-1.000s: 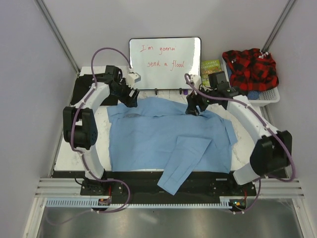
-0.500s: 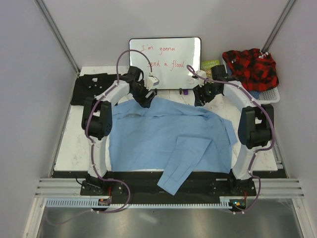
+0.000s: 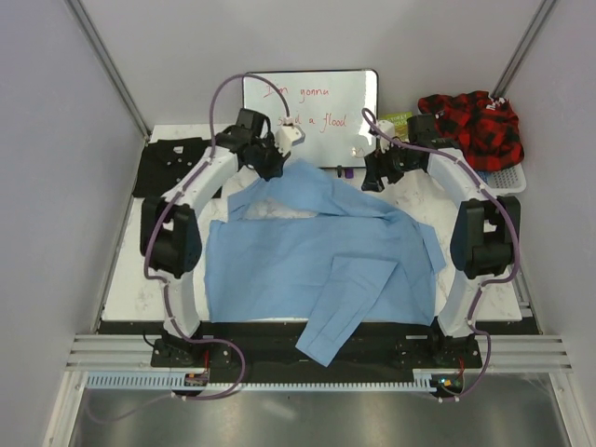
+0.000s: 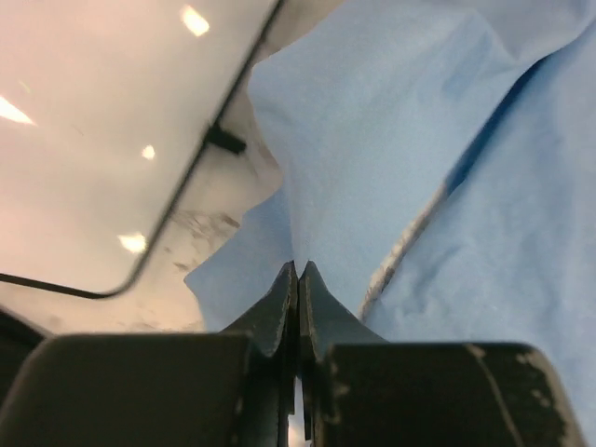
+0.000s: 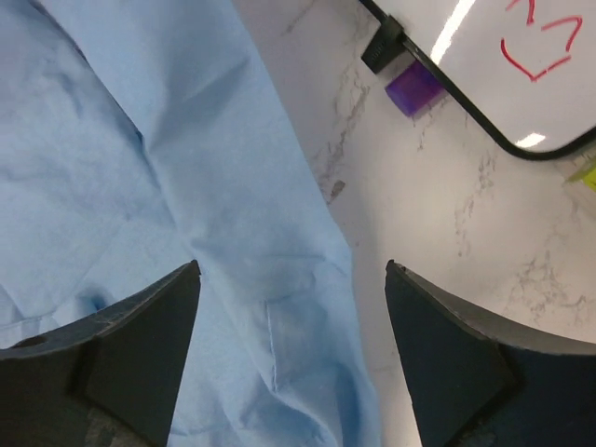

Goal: Fold and stack the long sleeve shirts
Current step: Flatten the shirt out

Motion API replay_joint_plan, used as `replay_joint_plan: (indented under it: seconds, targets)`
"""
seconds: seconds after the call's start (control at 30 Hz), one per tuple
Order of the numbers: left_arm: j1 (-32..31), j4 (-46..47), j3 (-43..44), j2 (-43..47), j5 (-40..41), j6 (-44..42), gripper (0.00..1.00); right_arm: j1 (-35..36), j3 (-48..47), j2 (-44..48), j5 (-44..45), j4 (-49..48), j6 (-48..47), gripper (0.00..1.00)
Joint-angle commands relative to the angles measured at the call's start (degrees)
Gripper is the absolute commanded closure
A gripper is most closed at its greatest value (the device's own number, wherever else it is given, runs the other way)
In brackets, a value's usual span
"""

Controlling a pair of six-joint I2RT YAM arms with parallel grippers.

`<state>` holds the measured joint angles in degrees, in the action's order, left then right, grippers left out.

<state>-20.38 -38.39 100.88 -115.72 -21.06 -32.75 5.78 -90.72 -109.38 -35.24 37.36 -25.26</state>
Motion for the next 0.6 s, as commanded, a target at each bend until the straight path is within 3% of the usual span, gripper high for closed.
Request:
replay_joint_plan:
  seconds: [0.0, 0.23, 0.57]
  targets:
    - [-1.4, 4.3, 1.8, 14.1, -12.5, -7.0, 0.98, 0.4, -2.6, 1.7, -8.0, -5.8, 0.6, 0.07]
    - [-1.9, 12.2, -12.0, 24.9, -23.1, -22.5, 0.98, 2.0, -0.2, 5.2, -12.7, -12.3, -1.8, 0.02]
    - [-1.9, 13.2, -7.8, 19.8, -19.3, -26.8, 0.98, 6.1, 1.1, 13.2, -19.9, -11.8, -5.3, 0.04]
